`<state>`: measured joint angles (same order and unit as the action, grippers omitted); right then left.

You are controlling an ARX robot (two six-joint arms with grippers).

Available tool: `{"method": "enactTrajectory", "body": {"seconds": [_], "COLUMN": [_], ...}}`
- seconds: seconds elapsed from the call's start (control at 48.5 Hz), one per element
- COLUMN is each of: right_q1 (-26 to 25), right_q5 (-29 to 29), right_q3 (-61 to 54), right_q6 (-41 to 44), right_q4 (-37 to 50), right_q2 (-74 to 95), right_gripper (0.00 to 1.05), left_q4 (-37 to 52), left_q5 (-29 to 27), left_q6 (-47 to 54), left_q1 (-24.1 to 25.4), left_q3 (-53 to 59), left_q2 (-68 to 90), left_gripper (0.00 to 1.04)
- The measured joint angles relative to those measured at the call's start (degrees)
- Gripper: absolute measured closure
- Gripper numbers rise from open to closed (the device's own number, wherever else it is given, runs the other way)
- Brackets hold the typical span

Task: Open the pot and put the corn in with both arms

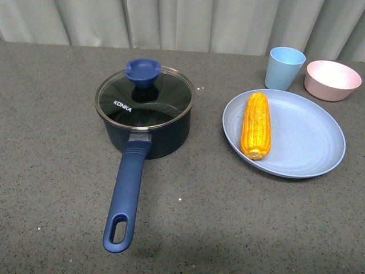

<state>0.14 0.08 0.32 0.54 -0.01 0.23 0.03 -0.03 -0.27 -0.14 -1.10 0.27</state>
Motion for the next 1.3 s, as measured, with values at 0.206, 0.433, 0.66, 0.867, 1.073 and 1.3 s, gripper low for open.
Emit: {"method": "enactTrajectory", "body": {"seconds": [0.206, 0.433, 0.66, 0.867, 1.073, 1.3], "right_q1": [0.0, 0.0, 0.0, 0.0, 0.0, 0.0], "right_q5": [0.0, 0.0, 0.0, 0.0, 0.0, 0.0], "right_q3": [0.0, 0.0, 0.0, 0.0, 0.0, 0.0], "right_q6": [0.0, 0.0, 0.0, 0.0, 0.0, 0.0], "right_q4": [0.0, 0.0, 0.0, 0.0, 0.0, 0.0], "right_q2": [0.0, 0.0, 0.0, 0.0, 0.0, 0.0], "right_gripper": [0.09, 0.09, 0.09, 0.09, 0.09, 0.09], "left_q4": [0.0, 0.0, 0.0, 0.0, 0.0, 0.0], "left_q5": [0.0, 0.0, 0.0, 0.0, 0.0, 0.0], "left_q6": [0.0, 0.0, 0.0, 0.0, 0.0, 0.0], "left_q1": [0.0, 0.0, 0.0, 0.0, 0.0, 0.0], "left_q3": [0.0, 0.0, 0.0, 0.0, 0.0, 0.0], "left_q2": [0.0, 0.0, 0.0, 0.0, 0.0, 0.0], "left_gripper": [0.06, 0.06, 0.06, 0.06, 0.06, 0.06]}}
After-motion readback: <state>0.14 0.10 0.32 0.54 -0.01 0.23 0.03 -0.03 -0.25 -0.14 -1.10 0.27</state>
